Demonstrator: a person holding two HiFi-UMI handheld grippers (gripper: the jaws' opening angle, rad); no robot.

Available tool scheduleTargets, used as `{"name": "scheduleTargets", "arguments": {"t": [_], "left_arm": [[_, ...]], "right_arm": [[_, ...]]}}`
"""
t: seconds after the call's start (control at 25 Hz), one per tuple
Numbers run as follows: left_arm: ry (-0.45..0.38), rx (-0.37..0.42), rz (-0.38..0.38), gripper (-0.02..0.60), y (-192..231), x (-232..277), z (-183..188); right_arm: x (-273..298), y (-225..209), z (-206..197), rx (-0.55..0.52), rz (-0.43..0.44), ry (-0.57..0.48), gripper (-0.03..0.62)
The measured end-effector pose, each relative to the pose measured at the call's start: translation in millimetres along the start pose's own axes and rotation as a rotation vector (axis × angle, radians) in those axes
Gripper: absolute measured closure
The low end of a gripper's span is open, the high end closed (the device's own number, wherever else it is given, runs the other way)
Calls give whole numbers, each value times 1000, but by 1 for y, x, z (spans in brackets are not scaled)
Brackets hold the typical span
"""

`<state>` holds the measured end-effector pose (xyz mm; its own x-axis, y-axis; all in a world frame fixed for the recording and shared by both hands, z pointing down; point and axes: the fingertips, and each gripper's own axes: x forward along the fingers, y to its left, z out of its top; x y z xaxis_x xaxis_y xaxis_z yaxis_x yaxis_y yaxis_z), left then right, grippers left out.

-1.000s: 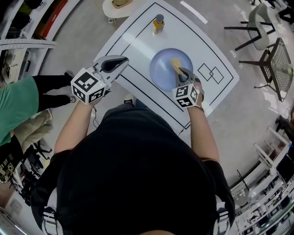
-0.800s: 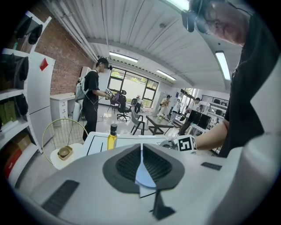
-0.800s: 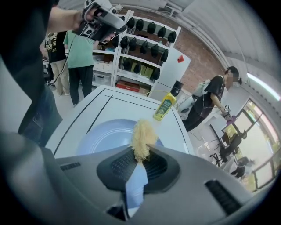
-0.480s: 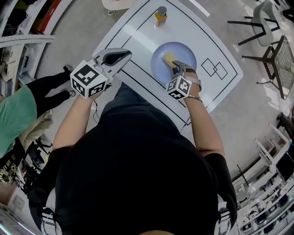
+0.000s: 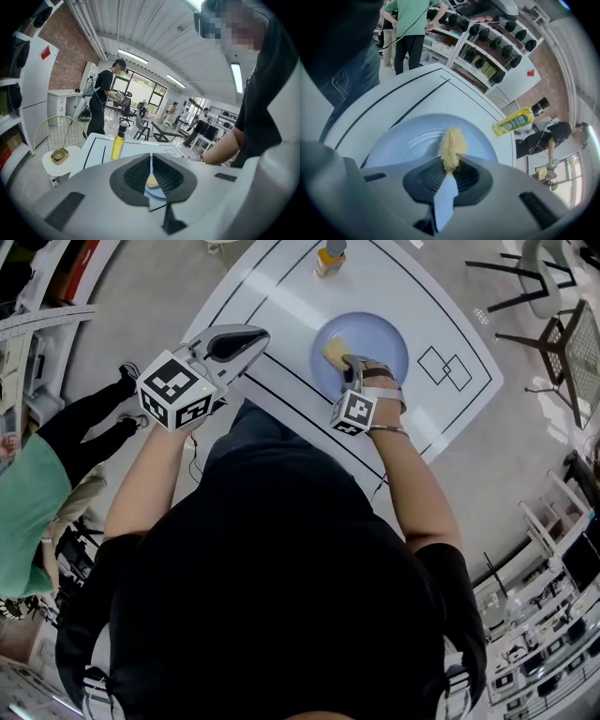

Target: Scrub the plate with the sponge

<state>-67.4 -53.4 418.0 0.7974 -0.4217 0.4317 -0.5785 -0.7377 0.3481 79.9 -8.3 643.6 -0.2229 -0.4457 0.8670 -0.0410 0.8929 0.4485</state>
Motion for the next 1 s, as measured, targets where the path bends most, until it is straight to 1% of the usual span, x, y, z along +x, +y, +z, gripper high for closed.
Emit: {"name": "scheduleTargets", "arguments": {"t": [0.16, 0.28, 0.44, 0.68, 1.0], "left_arm": [[2, -12, -18, 560, 5, 1, -4], [7, -23, -21, 560, 10, -1, -8], [11, -42, -21, 560, 17, -5, -14], [23, -48, -27, 560, 23, -8, -20], [26, -48, -41, 560, 27, -4, -19]], "right_arm": [[8, 6, 0, -21, 26, 22, 565], [13, 1, 1, -30, 24, 31, 566], [20, -8, 2, -1, 25, 40, 566], [29, -29, -7, 23, 7, 79, 566], [35, -44, -37, 81, 15, 141, 566]]}}
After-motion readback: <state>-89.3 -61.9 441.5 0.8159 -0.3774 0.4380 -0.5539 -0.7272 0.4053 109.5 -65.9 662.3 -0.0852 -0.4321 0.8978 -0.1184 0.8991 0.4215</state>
